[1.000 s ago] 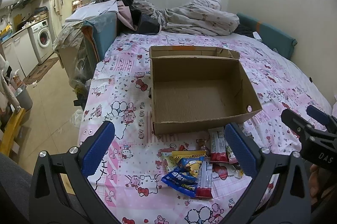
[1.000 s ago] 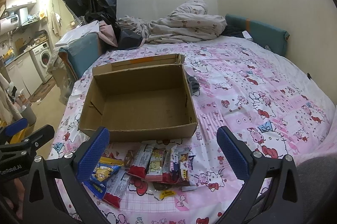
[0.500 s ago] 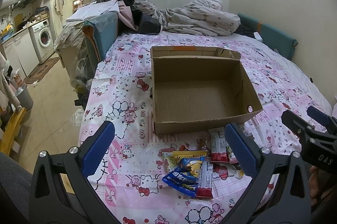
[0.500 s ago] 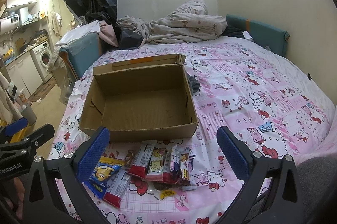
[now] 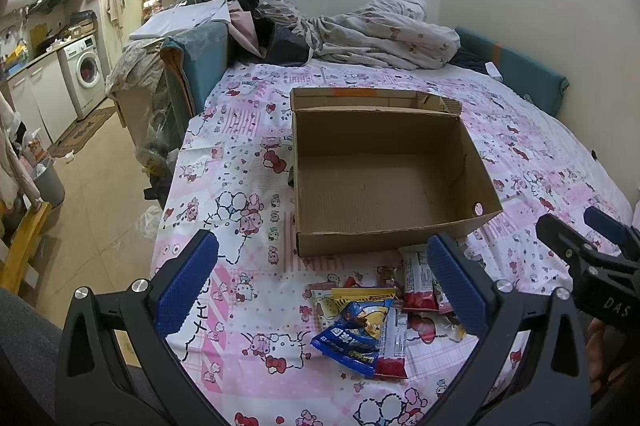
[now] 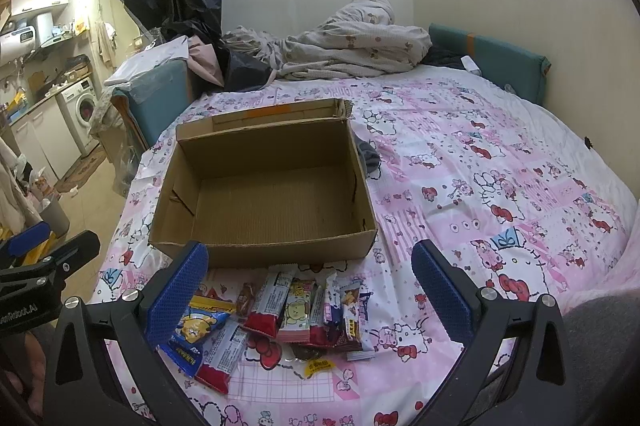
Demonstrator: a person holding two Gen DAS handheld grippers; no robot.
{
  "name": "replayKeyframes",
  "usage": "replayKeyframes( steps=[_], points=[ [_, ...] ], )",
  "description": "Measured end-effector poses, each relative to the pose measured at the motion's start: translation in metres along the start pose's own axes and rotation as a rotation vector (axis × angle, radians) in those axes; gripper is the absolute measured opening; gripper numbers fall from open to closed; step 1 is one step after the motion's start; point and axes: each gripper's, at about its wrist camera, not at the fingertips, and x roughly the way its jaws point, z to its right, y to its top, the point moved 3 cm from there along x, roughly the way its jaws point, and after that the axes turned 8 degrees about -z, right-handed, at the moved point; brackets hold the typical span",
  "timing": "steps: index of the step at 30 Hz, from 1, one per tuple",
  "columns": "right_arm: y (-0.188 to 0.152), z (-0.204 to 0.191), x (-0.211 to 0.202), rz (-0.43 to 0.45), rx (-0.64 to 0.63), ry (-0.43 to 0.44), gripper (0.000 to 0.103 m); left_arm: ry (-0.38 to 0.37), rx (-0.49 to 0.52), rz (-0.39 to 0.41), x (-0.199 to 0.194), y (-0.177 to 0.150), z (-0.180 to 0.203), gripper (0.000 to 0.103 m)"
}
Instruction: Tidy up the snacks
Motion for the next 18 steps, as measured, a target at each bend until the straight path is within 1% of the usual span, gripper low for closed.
replayKeyframes(
  steps=[18],
  points=[
    [-0.0010,-0.0012,0.0014,-0.001,0.003,0.004,0.103,-0.001,-0.001,-0.002,0.0025,-0.0016,0.0026,0.103]
  ],
)
